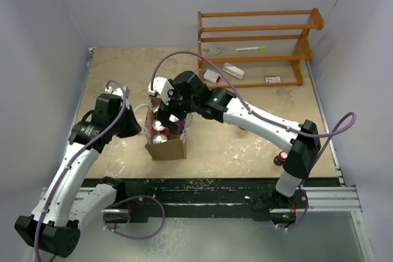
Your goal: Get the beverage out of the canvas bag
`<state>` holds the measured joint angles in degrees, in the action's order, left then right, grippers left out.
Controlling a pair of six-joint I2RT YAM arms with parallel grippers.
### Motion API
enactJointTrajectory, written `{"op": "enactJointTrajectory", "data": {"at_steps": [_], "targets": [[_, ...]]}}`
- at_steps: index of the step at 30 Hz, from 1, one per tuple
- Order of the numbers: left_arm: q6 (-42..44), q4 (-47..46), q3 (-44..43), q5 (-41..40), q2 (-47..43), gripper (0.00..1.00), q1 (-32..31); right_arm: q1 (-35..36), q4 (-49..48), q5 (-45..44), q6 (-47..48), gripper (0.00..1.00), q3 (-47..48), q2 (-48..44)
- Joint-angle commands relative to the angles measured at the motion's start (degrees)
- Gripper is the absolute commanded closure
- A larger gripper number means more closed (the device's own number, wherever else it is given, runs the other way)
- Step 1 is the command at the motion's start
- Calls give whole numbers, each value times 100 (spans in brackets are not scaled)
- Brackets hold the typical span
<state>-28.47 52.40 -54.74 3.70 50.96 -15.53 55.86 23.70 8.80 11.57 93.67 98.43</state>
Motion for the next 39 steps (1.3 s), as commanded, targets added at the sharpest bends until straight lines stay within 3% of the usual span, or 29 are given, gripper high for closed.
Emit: {"op": "enactJointTrajectory", "data": {"at_steps": [1, 11, 16, 24, 39], "targets": [[-129, -103, 1, -173, -155, 100, -39, 4, -103, 264, 409, 0, 21, 5], [-171, -59, -15, -283, 35, 100, -111, -131, -483, 230, 1075, 4, -808, -219], [-259, -4, -22, -446, -43, 100, -144, -257, -137, -67, 1730, 5, -502, 179], [-305, 46, -39, -517, -20, 100, -398, -426, 183, -52, 1989, 4, -12, 736], [-247, 19, -47, -421, 68, 100, -425, -426, 263, -309, 1980, 7, 238, 1530]]}}
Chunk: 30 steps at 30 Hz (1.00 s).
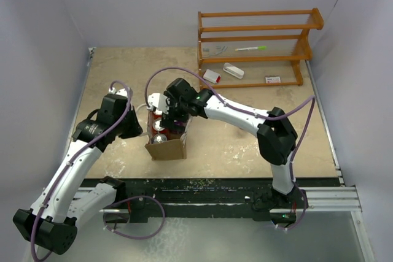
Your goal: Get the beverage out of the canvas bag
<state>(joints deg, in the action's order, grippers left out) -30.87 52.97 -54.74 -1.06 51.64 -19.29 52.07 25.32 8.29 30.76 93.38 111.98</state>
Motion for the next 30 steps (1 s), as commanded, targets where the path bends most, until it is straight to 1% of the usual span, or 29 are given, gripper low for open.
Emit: {"op": "enactJointTrajectory", "data": {"at_steps": [1, 9, 14, 16, 20, 24, 26, 30], "targets": [[-14, -40, -43, 39, -10, 100, -50, -48, 111, -292, 68, 8, 294, 236], [-46, -35, -41, -16, -2, 100, -49, -48, 70, -382, 62, 12, 295, 447], [-50, -32, -44, -35, -4, 100, -49, -48, 54, -360, 58, 20, 330, 500], [-56, -28, -43, -39, -4, 100, -49, -48, 101, -323, 47, 28, 404, 496], [-50, -40, -45, -39, -4, 100, -51, -48, 230, -188, -90, 51, 652, 480], [-38, -46, -45, -15, 9, 100, -49, -53, 564, 14, -233, 67, 1092, 533], [-42, -50, -45, -8, 16, 100, -49, -48, 776, 70, -272, 74, 1324, 602], [-26, -58, -45, 16, 47, 100, -51, -48, 882, 52, -280, 78, 1461, 532]]}}
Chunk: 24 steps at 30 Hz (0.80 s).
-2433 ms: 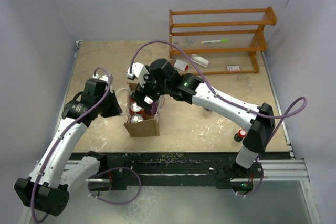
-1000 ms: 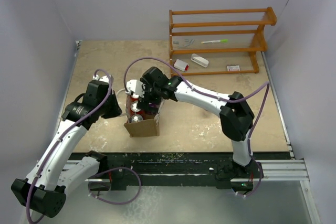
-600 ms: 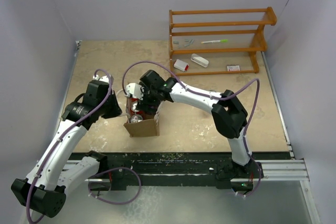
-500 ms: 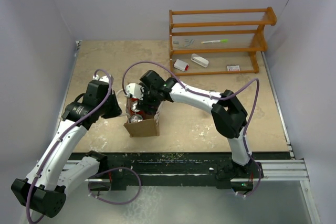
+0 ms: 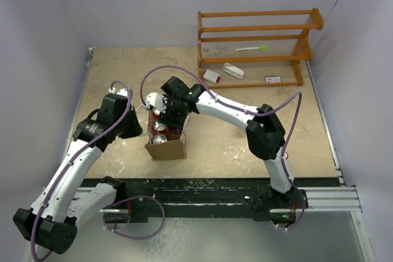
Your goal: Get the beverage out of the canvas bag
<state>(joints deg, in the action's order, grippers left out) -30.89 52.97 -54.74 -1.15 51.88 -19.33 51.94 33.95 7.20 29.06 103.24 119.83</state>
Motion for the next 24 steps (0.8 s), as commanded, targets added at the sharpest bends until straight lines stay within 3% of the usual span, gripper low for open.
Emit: {"op": "enactJointTrajectory", "data": {"at_steps": [1, 7, 13, 24], "targets": [[-25, -59, -45, 27, 27, 100, -45, -35, 21, 140, -117, 78, 494, -280], [-20, -67, -39, 27, 34, 100, -44, -37, 60, 99, -120, 82, 543, -476], [-28, -65, -36, 9, 26, 100, -49, -35, 145, 245, -240, 93, 661, -530], [-98, -36, -41, -130, -22, 100, -49, -43, -168, 391, -646, 100, 741, -805]]}}
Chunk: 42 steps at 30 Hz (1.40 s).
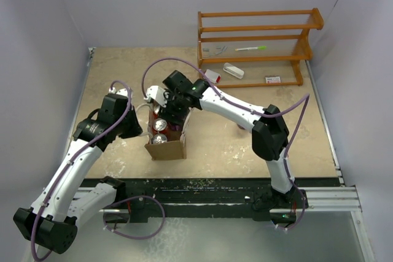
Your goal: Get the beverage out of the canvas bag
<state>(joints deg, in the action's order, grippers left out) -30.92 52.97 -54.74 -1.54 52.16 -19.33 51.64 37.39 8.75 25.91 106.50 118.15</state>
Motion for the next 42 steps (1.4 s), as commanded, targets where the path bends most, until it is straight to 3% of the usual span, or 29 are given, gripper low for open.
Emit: {"op": "enactJointTrajectory", "data": {"at_steps": [1, 25, 37, 42], "targets": [[-102, -28, -45, -103, -56, 100, -45, -13, -537, 248, -430, 100, 423, -642], [-91, -12, -54, -84, 58, 100, -81, -40, -304, 465, -1894, 100, 929, -914], [-46, -49, -45, 22, 57, 100, -80, -224, -1119, 567, -2485, 100, 373, -1455], [-28, -67, -45, 61, 58, 100, -85, -362, -1798, 21, -2902, 100, 280, -1716]]}}
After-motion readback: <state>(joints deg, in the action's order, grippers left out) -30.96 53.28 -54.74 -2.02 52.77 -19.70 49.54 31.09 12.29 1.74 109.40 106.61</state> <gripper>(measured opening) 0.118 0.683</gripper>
